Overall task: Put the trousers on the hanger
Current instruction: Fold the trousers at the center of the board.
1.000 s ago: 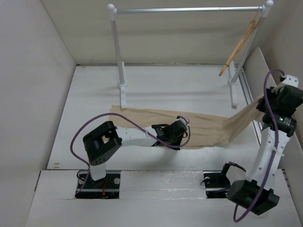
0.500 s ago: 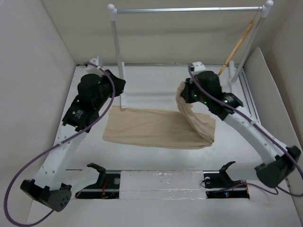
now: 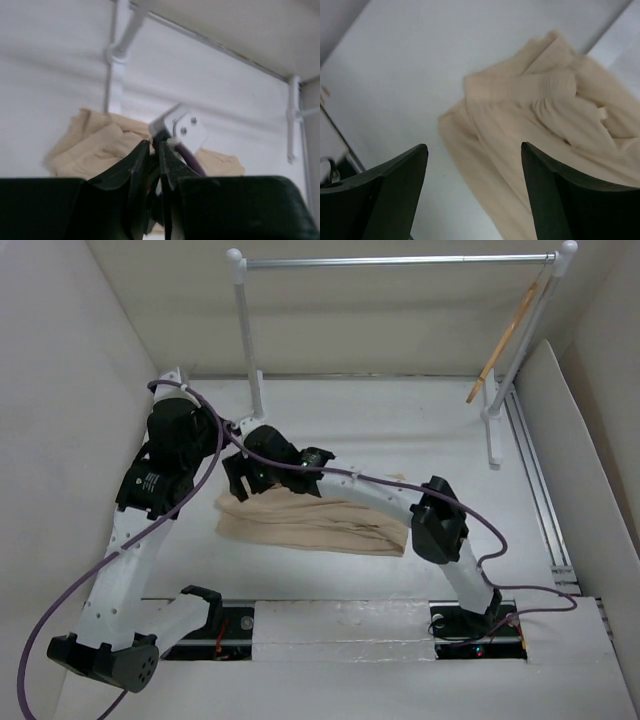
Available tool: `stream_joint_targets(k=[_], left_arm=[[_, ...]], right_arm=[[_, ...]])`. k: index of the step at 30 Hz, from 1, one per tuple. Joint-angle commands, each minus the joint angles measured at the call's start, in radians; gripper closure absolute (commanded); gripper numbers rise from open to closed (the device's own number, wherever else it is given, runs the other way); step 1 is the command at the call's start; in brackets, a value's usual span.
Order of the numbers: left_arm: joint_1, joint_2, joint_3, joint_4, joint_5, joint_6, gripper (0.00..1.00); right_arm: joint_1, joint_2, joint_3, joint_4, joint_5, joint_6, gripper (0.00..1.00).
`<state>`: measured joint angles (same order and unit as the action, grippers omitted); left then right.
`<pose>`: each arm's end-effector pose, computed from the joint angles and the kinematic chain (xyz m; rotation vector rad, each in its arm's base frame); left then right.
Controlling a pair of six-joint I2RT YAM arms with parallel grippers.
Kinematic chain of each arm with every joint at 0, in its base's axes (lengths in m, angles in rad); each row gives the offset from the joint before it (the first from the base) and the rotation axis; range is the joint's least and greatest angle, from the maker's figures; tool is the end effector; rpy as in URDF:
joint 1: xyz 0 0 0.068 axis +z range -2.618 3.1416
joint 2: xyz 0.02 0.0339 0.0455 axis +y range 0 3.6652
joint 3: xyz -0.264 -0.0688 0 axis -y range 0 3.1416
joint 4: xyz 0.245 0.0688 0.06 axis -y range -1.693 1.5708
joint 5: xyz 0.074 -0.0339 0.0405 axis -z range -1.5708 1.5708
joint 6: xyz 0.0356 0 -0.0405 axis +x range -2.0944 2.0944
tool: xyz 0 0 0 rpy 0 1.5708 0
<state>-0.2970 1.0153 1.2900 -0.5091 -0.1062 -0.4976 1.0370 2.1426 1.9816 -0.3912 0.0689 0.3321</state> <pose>0.1988 -0.0569 0.4366 -0.2592 1.8103 -0.4685 0.2604 0.4357 0.2980 -0.7233 2.0898 0.7217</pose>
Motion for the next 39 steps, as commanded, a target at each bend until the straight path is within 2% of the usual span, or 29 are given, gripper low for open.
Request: stream_joint_targets(k=[1, 4, 5, 7, 8, 10, 11, 13, 14, 16, 17, 18, 19, 20, 23, 26, 29, 33, 39], left_arm=[[0.004, -0.034, 0.059, -0.011, -0.177, 0.011, 0.88], [0.004, -0.05, -0.01, -0.025, -0.257, -0.001, 0.77], [0.004, -0.053, -0.039, -0.02, -0.253, -0.005, 0.74], [0.004, -0.058, -0.145, -0.008, -0.23, -0.01, 0.68], [0.004, -0.047, -0.184, -0.006, -0.193, -0.025, 0.64], [0.013, -0.034, -0.318, 0.01, -0.156, -0.059, 0.64], [0.013, -0.021, -0.368, 0.027, -0.106, -0.074, 0.64], [0.013, -0.011, -0.482, 0.084, -0.072, -0.131, 0.64], [0.013, -0.004, -0.518, 0.113, -0.047, -0.146, 0.64], [0.022, 0.015, -0.581, 0.185, -0.036, -0.177, 0.62], [0.042, 0.055, -0.589, 0.202, -0.041, -0.185, 0.56], [0.056, 0.081, -0.593, 0.222, -0.033, -0.188, 0.54], [0.07, 0.136, -0.589, 0.227, -0.021, -0.191, 0.54], [0.097, 0.158, -0.589, 0.234, -0.02, -0.191, 0.52], [0.139, 0.215, -0.593, 0.262, -0.036, -0.231, 0.51], [0.185, 0.21, -0.623, 0.328, -0.027, -0.26, 0.49], [0.185, 0.241, -0.621, 0.359, -0.047, -0.271, 0.48], [0.185, 0.327, -0.592, 0.33, -0.079, -0.285, 0.5], [0.185, 0.316, -0.578, 0.256, -0.15, -0.321, 0.57]], right_arm=[[0.029, -0.054, 0.004, -0.017, -0.049, -0.03, 0.18], [-0.009, -0.154, -0.113, -0.003, -0.061, -0.039, 0.14], [-0.02, -0.24, -0.224, 0.002, -0.061, -0.039, 0.14], [-0.04, -0.335, -0.341, 0.023, -0.055, -0.039, 0.15], [-0.063, -0.431, -0.457, 0.032, -0.06, -0.039, 0.19], [-0.072, -0.513, -0.559, 0.023, -0.061, -0.042, 0.35], [-0.086, -0.551, -0.61, 0.018, -0.061, -0.042, 0.54], [-0.097, -0.651, -0.736, -0.026, -0.075, -0.042, 0.79], [-0.097, -0.679, -0.772, -0.041, -0.075, -0.054, 0.97], [-0.107, -0.76, -0.88, -0.069, -0.037, -0.076, 0.99], [-0.117, -0.786, -0.914, -0.078, -0.035, -0.079, 0.97], [-0.13, -0.809, -0.943, -0.086, -0.035, -0.082, 0.92], [-0.141, -0.86, -1.002, -0.093, -0.049, -0.081, 0.85], [-0.152, -0.881, -1.032, -0.094, -0.06, -0.081, 0.66], [-0.199, -0.966, -1.132, -0.071, -0.115, -0.09, 0.51], [-0.248, -1.01, -1.196, -0.048, -0.175, -0.103, 0.46], [-0.268, -1.021, -1.218, -0.055, -0.187, -0.123, 0.41], [-0.342, -1.04, -1.242, -0.058, -0.213, -0.157, 0.33], [-0.408, -1.058, -1.241, -0.072, -0.267, -0.199, 0.32]])
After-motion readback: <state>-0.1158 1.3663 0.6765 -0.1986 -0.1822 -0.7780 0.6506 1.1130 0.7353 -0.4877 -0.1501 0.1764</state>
